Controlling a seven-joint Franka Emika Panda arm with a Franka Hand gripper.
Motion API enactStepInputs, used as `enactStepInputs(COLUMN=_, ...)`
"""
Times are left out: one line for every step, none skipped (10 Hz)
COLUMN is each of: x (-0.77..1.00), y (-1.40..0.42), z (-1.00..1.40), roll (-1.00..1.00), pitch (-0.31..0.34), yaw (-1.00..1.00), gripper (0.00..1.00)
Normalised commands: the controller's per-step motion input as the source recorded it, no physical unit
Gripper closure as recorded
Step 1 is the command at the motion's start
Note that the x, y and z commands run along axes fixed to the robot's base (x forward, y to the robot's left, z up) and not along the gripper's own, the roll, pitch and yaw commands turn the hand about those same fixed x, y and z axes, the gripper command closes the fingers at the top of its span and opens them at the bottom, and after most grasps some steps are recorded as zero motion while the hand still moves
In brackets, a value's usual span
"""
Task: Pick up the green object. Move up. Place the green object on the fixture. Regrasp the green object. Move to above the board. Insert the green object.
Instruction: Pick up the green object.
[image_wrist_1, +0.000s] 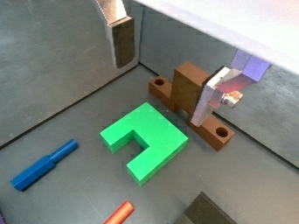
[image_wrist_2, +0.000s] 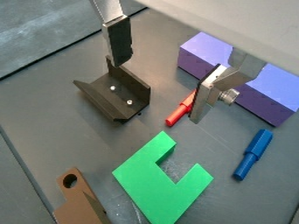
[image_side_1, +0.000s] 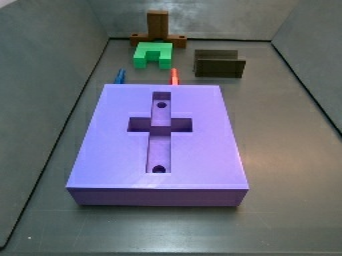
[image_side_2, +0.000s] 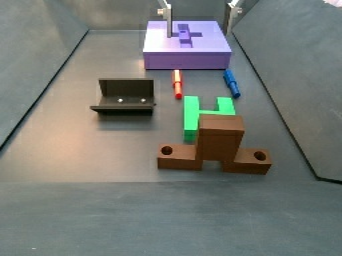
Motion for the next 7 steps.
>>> enactStepInputs(x=0.00, y=-0.08, z=-0.02, roll=0.00, pitch=0.000, yaw=0.00, gripper=0.00)
enactStepInputs(x=0.07, y=0.00, z=0.00, roll=0.00, pitch=0.000, yaw=-0.04, gripper=0.00)
enactStepInputs(x=0.40, y=-0.03, z=-0.42, roll=0.00, pitch=0.000, yaw=-0.17, gripper=0.00)
enactStepInputs(x=0.32, y=-0.35, z=-0.81, roll=0.05, pitch=-0.219, yaw=-0.01, gripper=0.00)
enactStepInputs(x=0.27, y=-0.26, z=-0.89, roll=0.00, pitch=-0.194, yaw=0.00, gripper=0.00)
enactStepInputs(x=0.22, y=-0.25, z=-0.91, roll=0.00, pitch=-0.189, yaw=0.01, gripper=0.00)
enactStepInputs(x=0.07, y=-0.22, z=-0.96, roll=0.00, pitch=-0.163, yaw=0.00, gripper=0.00)
